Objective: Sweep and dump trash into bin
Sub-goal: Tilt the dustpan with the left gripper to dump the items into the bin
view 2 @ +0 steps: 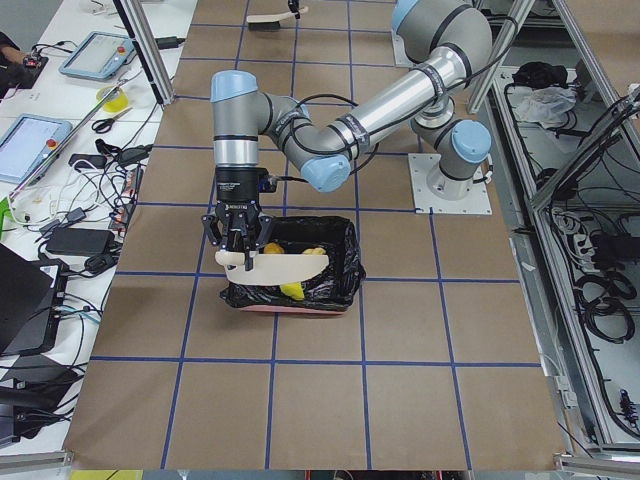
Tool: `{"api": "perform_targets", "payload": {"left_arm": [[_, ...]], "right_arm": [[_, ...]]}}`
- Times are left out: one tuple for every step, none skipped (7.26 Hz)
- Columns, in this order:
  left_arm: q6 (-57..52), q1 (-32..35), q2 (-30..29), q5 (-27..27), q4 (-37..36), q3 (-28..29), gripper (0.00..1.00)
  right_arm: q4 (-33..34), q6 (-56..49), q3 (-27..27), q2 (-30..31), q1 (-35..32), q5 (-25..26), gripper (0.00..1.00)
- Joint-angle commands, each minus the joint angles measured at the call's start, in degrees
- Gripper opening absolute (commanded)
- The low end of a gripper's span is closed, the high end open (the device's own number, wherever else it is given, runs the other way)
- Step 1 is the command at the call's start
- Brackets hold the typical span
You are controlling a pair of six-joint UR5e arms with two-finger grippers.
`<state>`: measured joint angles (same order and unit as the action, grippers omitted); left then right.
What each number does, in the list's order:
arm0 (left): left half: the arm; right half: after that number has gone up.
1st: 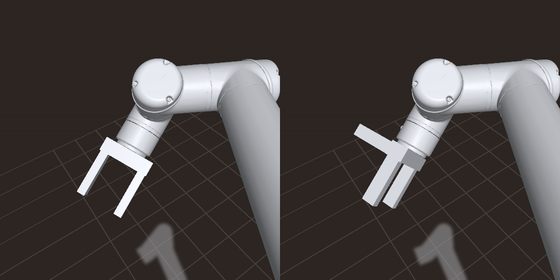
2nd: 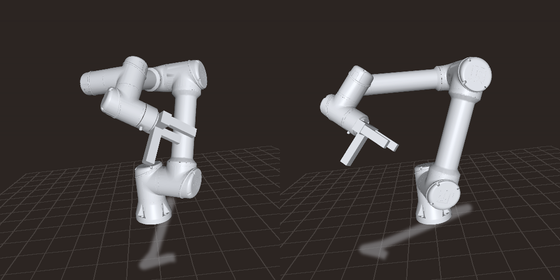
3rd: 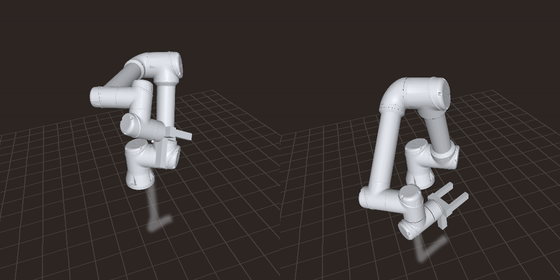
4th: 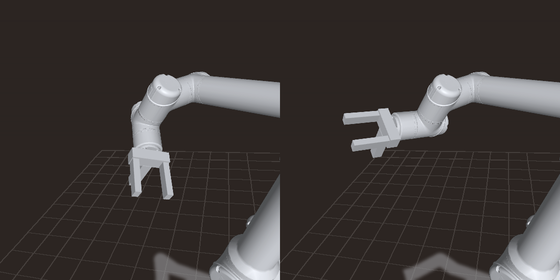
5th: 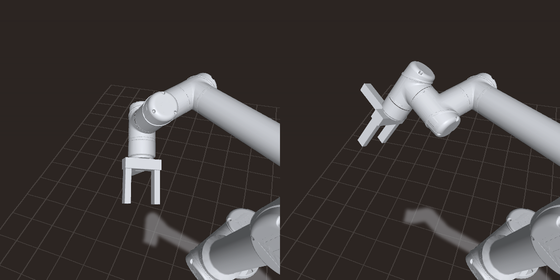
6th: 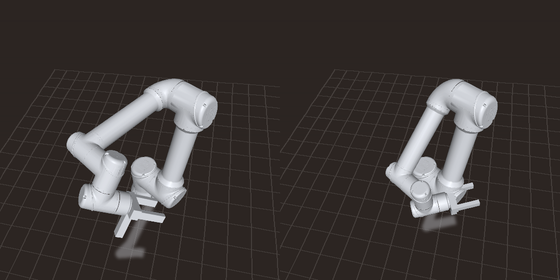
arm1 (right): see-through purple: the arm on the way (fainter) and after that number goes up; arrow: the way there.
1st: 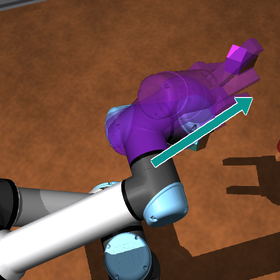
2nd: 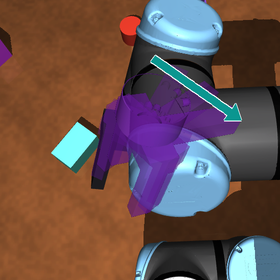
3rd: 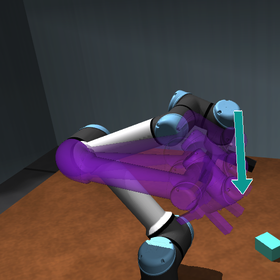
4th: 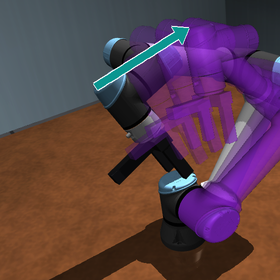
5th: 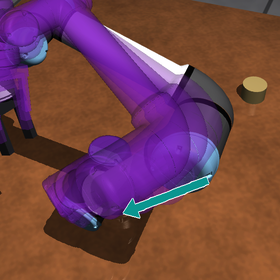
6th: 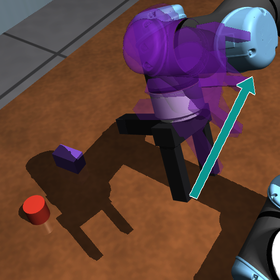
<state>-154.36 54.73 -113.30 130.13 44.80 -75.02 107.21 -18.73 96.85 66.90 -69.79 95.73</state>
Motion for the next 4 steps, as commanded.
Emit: {"api": "perform_targets", "payload": {"left_arm": [[0.11, 5.18, 0.35, -6.67, 0.11, -0.04, 0.0], [0.29, 7.91, 0.1, -10.65, 0.2, -0.04, 0.0], [2.2, 11.07, -0.43, -12.08, 0.11, -0.13, 0.0], [4.4, 13.1, -1.22, -13.92, -0.32, 0.04, 0.0]], "right_arm": [[0.01, 0.1, 0.01, -0.01, 0.0, 0.07, 0.37], [0.01, 0.27, 0.01, -0.01, 0.0, 0.07, 0.45], [0.1, 0.27, 0.01, -0.01, 0.0, -0.02, 0.51], [0.1, 0.27, 0.01, -0.01, 0.0, -0.02, 0.54]]}}
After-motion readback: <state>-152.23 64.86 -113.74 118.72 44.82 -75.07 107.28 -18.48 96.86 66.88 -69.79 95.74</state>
